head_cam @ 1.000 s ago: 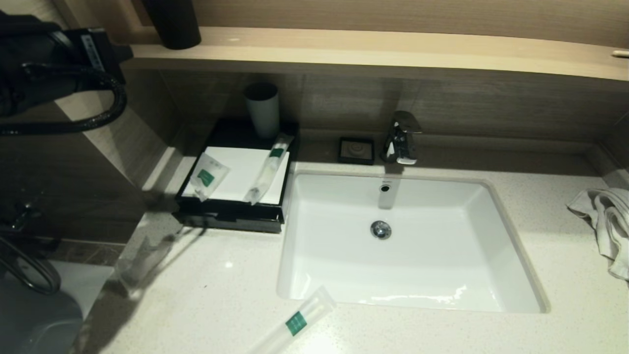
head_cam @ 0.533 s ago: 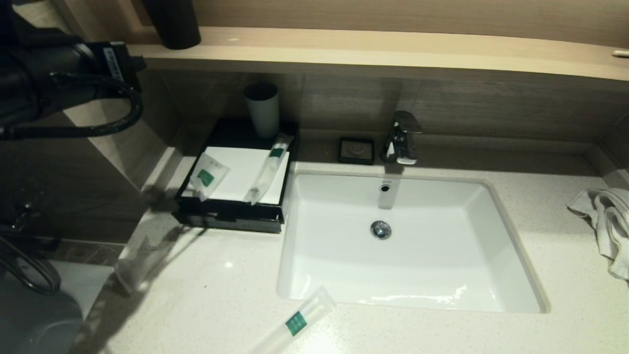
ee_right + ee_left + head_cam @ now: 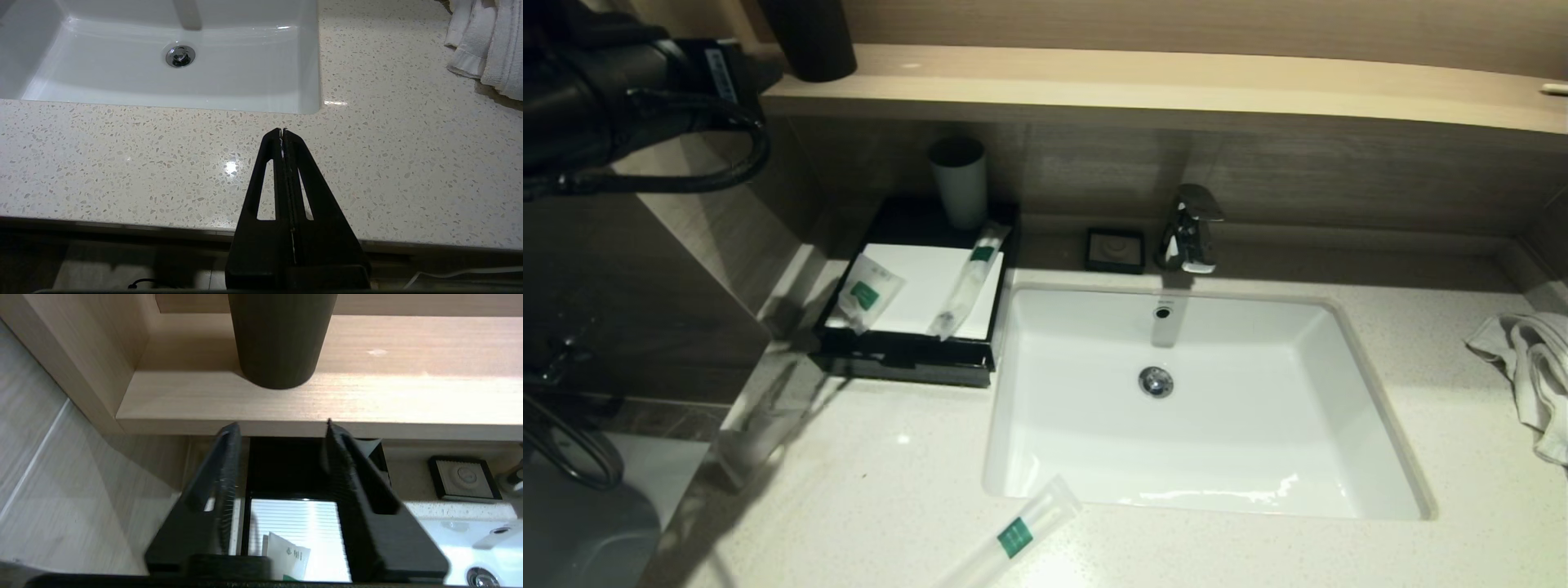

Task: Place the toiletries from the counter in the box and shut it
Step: Pick up the cup

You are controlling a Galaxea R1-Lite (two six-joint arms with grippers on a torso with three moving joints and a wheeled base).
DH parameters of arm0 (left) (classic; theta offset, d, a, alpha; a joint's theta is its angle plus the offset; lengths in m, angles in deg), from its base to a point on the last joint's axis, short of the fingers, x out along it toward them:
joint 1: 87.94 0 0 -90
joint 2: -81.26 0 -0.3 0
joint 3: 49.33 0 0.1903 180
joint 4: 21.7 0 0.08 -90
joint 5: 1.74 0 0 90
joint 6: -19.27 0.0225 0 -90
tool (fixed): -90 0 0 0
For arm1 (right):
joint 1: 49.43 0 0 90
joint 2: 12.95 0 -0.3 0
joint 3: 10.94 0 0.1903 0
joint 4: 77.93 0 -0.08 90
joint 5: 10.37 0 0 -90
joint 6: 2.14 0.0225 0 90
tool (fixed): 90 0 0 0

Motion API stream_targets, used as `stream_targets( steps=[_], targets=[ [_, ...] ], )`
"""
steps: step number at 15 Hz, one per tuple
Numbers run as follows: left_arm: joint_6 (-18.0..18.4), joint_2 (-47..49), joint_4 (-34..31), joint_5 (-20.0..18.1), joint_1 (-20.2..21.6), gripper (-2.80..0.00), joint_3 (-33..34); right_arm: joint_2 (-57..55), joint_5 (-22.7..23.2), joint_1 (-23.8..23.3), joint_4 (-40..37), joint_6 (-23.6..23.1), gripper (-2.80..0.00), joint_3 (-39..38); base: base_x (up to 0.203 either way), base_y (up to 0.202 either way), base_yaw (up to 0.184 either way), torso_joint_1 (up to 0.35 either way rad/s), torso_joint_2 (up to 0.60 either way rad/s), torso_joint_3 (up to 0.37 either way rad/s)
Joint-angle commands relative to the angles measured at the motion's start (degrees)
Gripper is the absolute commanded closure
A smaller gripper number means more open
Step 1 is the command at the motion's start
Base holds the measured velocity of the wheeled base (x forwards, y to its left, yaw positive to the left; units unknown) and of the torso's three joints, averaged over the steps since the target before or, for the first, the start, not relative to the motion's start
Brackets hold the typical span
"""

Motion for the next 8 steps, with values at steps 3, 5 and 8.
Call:
stream_targets(
  steps=[3,5,8],
  targets=[
    [0.0,3.2,0.5,0.1,-0.1,-2.8,-1.7,0.0,0.0,0.0,0.0,0.0,0.0,0.0,0.0,0.0,0.0,0.0,0.0,0.0],
    [0.2,4.4,2.1,0.1,-0.1,-2.8,-1.6,0.0,0.0,0.0,0.0,0.0,0.0,0.0,0.0,0.0,0.0,0.0,0.0,0.0],
    [0.3,6.3,4.9,0.6,-0.1,-2.8,-2.9,0.0,0.0,0.0,0.0,0.0,0.0,0.0,0.0,0.0,0.0,0.0,0.0,0.0]
  ],
)
